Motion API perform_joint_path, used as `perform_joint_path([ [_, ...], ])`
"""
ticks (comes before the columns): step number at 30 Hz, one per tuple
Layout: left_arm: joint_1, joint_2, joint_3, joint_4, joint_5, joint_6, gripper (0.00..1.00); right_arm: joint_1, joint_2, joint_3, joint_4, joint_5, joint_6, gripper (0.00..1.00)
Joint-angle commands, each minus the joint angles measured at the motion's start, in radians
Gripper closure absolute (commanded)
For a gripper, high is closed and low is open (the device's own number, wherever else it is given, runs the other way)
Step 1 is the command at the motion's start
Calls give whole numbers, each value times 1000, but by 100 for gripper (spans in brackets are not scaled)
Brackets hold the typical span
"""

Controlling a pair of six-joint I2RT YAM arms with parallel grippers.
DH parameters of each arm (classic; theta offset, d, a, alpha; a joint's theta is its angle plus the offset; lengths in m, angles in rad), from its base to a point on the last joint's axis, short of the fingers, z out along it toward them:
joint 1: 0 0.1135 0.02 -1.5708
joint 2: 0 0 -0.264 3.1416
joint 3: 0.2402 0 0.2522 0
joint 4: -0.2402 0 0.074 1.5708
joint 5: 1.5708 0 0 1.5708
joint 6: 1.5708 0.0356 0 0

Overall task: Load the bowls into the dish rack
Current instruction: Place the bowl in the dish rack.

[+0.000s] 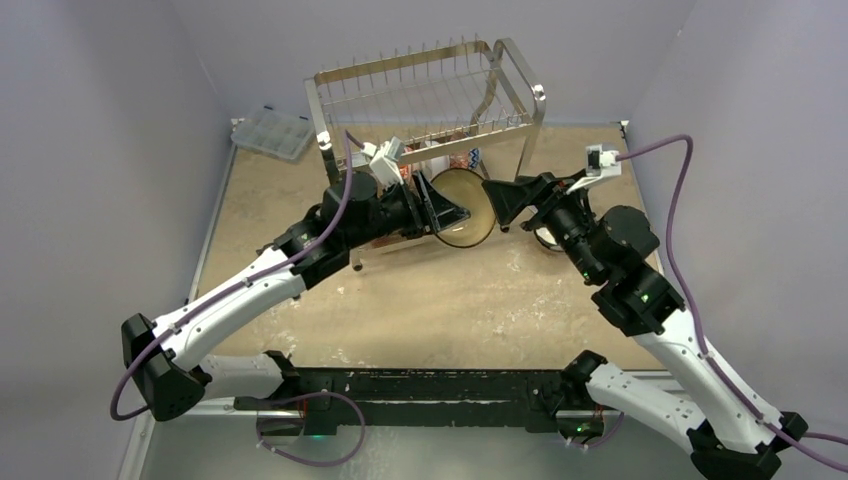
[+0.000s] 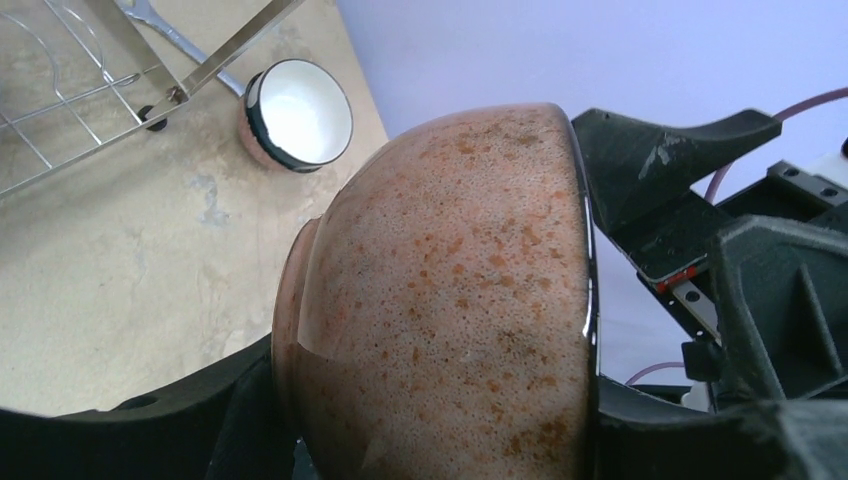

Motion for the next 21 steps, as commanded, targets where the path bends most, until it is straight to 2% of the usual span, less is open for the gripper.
perform_joint_path([
  [1,30,14,139,98,78,-53,100,3,-35,46,-9,75,-27,14],
  [5,62,23,186,118,101,-119,100,3,-56,53,13,85,-25,13],
  [11,140,28,212,234,132,-243,100,3,-56,66,18,95,-34,12],
  [21,261,116,307,337,198,-419,100,3,-96,35,31,135,-36,9],
])
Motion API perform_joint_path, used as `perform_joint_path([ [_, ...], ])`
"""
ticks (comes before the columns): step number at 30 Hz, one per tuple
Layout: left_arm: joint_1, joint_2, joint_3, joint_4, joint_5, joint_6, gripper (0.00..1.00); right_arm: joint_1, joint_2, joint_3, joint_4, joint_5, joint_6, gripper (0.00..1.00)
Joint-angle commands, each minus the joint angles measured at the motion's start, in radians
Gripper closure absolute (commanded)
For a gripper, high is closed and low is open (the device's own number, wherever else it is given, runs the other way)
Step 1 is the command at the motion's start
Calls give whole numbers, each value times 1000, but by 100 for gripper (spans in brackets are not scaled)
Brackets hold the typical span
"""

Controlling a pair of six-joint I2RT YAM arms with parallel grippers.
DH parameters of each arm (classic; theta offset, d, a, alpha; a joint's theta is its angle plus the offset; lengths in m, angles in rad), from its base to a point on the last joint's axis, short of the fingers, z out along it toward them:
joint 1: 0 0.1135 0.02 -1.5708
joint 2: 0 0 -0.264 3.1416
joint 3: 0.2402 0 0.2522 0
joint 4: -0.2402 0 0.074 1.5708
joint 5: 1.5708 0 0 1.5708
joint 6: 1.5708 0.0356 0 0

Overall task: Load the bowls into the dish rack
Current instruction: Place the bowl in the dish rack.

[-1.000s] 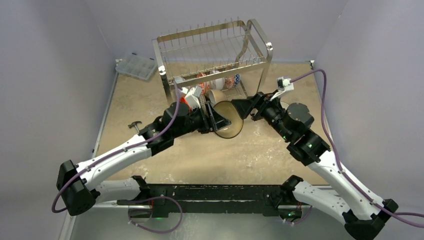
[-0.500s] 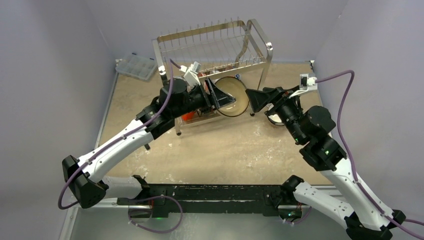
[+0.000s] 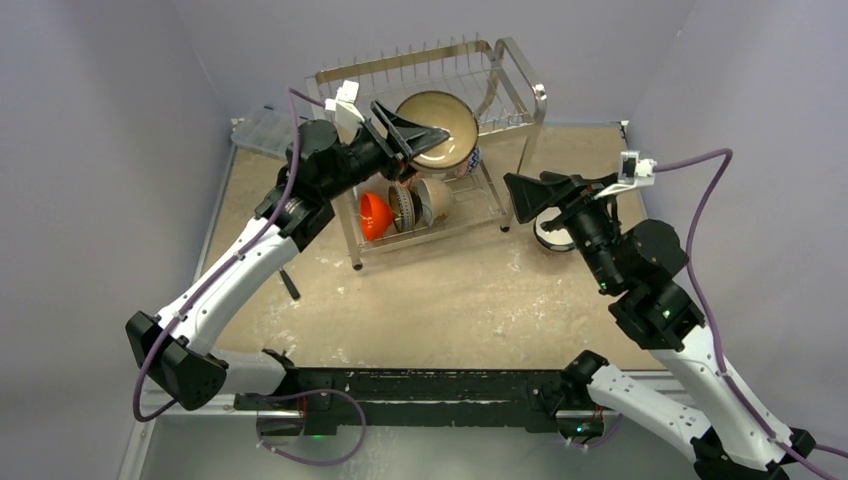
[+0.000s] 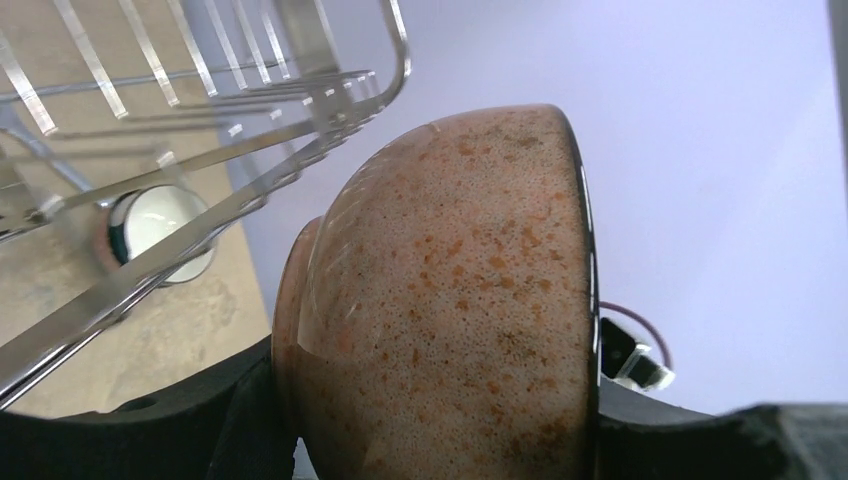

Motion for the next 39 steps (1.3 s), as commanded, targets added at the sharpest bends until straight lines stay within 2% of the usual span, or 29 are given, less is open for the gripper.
perform_joint_path([
  [1,31,27,120,224,50,-105,100,3,-19,9,40,33,-20,9],
  [7,74,108,289,155,67,-81,100,3,-10,1,30,29,-18,8],
  [14,128,139,345,146,36,-81,100,3,3,-6,26,13,-15,8],
  [18,173,184,418,68,27,-25,100,3,14,-8,23,0,-13,8],
  [25,223,302,619,-193,-42,220,100,3,19,-12,13,-10,-11,8],
  [31,230,406,768,-357,-143,362,100,3,14,-24,7,-2,-6,8],
  [39,230,433,847,-423,-314,642,100,3,18,-30,1,-7,2,8],
])
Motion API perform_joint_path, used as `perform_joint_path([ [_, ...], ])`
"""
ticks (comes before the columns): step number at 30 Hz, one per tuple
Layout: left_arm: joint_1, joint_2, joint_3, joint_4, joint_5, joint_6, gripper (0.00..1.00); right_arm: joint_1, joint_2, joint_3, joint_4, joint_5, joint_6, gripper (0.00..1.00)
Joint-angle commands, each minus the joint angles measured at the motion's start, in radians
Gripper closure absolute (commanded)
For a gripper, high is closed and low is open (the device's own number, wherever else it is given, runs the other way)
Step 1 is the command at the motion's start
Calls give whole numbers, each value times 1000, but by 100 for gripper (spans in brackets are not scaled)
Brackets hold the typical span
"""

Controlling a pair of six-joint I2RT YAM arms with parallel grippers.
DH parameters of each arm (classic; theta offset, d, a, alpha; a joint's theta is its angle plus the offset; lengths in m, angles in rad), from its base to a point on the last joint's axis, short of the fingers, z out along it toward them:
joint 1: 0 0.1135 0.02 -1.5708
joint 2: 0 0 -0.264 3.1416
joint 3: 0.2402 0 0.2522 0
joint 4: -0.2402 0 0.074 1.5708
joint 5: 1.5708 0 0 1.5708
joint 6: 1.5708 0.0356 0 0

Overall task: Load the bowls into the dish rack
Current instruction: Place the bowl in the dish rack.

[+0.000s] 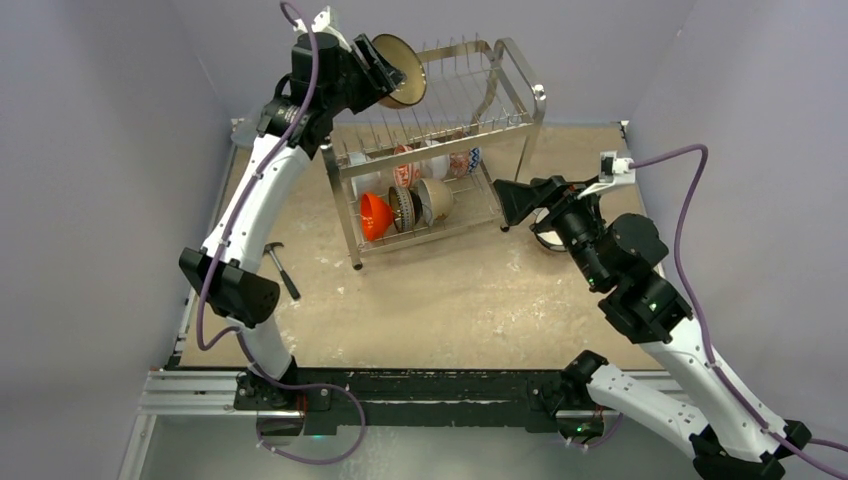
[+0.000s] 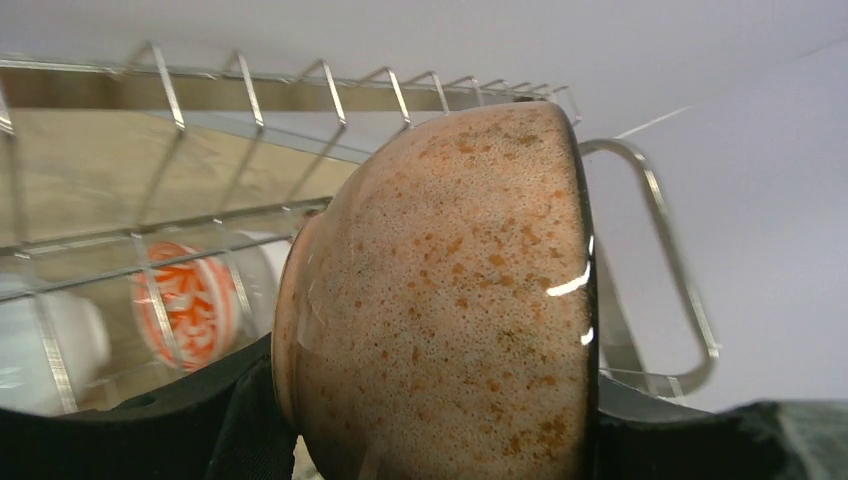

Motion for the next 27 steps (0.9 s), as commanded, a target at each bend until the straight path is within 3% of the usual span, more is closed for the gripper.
perform_joint_path([
  [1,2,-27,140,70,-120,211,100,3,-2,2,18,-9,3,8],
  [6,-21,3,229,-5,-204,354,100,3,4,-3,21,-15,7,8],
  [13,-192,-22,206,56,-531,673,100,3,7,-9,24,-22,17,8],
  [27,-226,-69,143,87,-668,1017,100,3,19,-12,17,-42,18,8],
])
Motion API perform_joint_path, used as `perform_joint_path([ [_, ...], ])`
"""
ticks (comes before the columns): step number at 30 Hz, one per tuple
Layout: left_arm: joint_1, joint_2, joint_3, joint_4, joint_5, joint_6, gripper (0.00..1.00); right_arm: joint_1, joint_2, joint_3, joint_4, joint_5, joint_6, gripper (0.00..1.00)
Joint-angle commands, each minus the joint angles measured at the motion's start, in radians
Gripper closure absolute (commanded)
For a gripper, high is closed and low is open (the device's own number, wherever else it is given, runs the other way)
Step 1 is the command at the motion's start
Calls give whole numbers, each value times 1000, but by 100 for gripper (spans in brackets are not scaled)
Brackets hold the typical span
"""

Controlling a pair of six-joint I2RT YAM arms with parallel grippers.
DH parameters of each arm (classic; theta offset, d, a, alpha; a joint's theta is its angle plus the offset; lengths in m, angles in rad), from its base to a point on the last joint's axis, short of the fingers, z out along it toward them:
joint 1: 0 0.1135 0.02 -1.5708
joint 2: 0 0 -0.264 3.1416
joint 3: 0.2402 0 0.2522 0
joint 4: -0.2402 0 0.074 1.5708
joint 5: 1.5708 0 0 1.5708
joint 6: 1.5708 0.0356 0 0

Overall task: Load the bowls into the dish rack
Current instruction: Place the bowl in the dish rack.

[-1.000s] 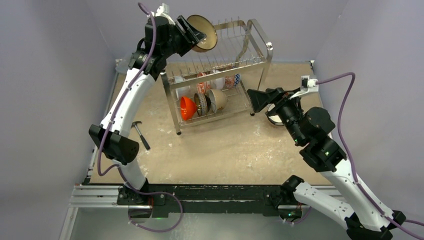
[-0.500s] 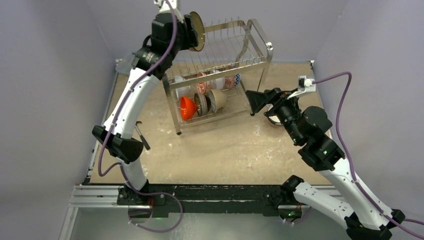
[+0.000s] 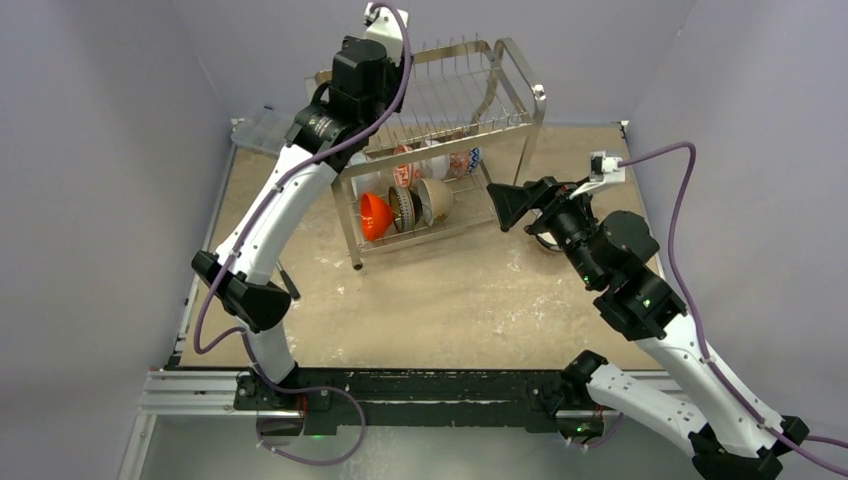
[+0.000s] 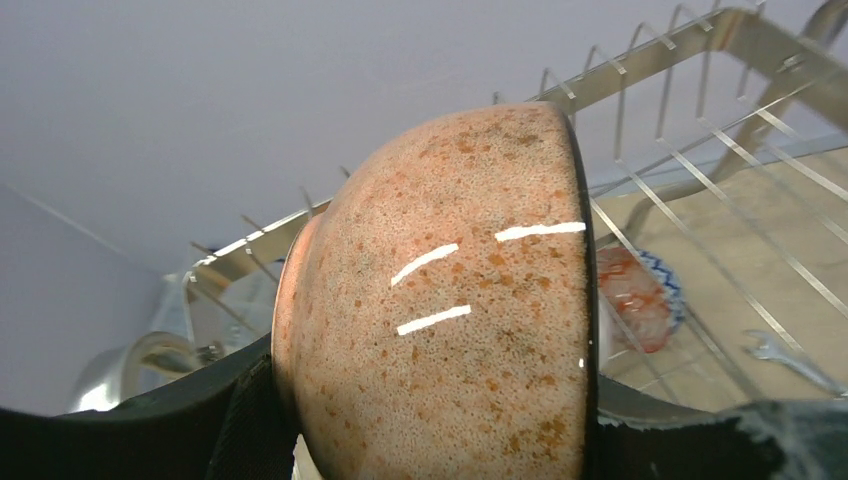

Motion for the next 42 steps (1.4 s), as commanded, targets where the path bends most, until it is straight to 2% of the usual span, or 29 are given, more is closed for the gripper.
perform_joint_path([
  [1,0,-97,6,170,-112,156,100,3,2,-1,24,-15,7,8],
  [10,-63,-99,-36,206,-281,335,100,3,3,-8,23,-25,12,8],
  [17,-124,-84,-89,291,-502,579,100,3,2,-9,17,-25,10,8],
  [20,-125,-92,-127,319,-545,644,100,3,3,-11,17,-28,12,8],
  [30,-125,-121,-227,372,-601,763,100,3,5,-15,20,-37,13,8],
  [36,-132,-121,-238,383,-584,749,100,3,5,-18,21,-37,16,8],
  [42,-171,-118,-289,458,-603,814,100,3,5,-17,24,-40,16,8],
])
